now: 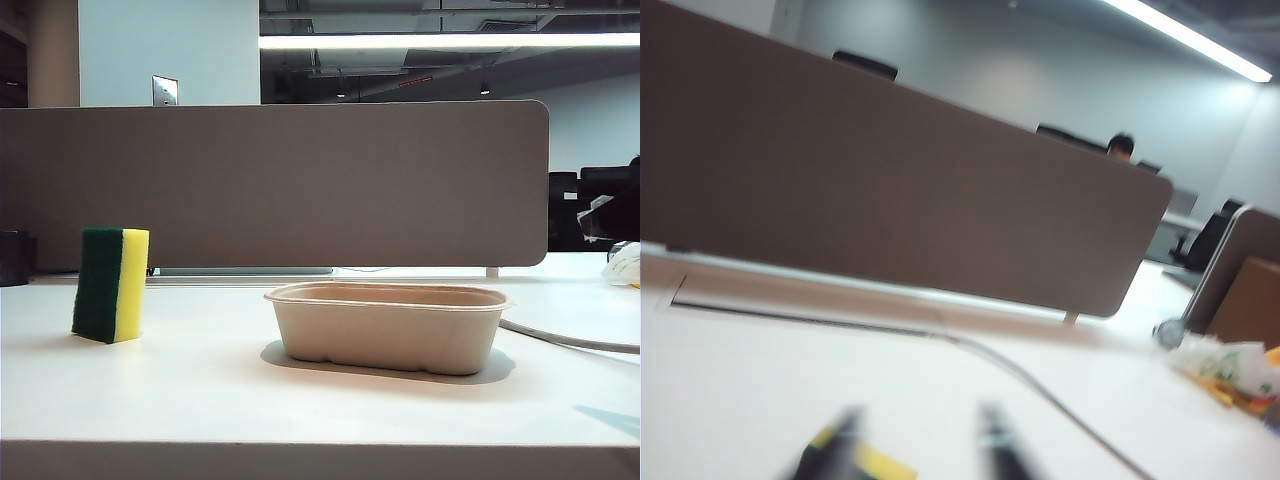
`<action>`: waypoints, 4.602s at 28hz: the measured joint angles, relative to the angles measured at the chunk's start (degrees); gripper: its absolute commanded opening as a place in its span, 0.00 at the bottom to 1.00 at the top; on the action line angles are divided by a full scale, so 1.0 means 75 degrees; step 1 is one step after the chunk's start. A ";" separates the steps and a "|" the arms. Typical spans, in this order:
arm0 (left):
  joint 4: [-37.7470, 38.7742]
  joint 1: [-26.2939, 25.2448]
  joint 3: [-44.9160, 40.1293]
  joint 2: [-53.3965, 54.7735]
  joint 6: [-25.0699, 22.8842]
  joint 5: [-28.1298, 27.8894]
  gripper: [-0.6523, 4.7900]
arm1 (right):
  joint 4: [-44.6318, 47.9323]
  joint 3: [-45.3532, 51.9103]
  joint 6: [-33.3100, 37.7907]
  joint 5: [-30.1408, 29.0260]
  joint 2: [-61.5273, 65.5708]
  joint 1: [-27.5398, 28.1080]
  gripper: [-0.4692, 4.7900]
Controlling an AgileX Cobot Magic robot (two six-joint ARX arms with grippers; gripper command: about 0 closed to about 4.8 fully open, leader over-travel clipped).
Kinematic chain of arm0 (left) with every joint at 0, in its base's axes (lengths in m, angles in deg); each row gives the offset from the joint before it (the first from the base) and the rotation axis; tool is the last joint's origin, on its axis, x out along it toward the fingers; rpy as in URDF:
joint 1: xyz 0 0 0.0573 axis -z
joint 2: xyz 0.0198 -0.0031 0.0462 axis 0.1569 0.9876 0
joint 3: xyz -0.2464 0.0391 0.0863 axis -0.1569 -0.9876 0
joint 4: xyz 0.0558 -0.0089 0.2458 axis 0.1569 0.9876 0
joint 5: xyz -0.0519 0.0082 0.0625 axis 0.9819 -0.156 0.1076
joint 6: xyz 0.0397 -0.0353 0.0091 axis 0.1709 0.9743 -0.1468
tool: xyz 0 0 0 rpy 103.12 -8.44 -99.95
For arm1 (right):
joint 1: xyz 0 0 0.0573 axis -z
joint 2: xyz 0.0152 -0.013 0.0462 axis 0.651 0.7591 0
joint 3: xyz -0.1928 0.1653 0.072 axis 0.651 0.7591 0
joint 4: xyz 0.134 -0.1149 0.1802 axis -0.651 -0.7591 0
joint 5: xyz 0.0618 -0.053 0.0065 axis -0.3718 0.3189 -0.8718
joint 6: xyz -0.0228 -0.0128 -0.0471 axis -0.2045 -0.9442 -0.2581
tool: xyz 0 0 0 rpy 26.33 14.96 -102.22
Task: Pick up the cleaning sponge from the table and place it into the paper lunch box.
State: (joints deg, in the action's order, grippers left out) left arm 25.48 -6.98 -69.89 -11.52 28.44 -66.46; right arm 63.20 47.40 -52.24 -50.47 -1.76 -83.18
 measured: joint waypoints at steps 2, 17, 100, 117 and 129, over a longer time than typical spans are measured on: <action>-0.0023 0.0000 0.0082 0.0662 -0.0038 0.0000 1.00 | -0.0003 0.0000 0.0000 0.0000 0.0003 0.0000 0.08; -0.3194 0.1716 0.0708 0.7038 -0.1014 -0.1894 1.00 | 0.0000 0.0000 0.0000 0.0000 0.0000 0.0000 0.08; -0.2774 0.4281 0.5351 1.2444 -0.0256 0.2975 1.00 | -0.0003 0.0000 0.0000 0.0000 0.0000 0.0000 0.08; -0.2707 0.3657 0.5353 0.9340 -0.0332 0.2541 0.11 | -0.0003 0.0000 0.0000 0.0000 0.0000 0.0000 0.08; 0.1113 0.3768 0.5365 0.5697 -0.1241 0.2614 0.11 | -0.0003 0.0000 0.0000 0.0000 0.0000 -0.0003 0.08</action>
State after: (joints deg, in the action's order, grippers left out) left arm 33.83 21.28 -29.66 31.22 19.13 -46.85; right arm 63.17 47.40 -52.24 -50.47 -1.76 -83.20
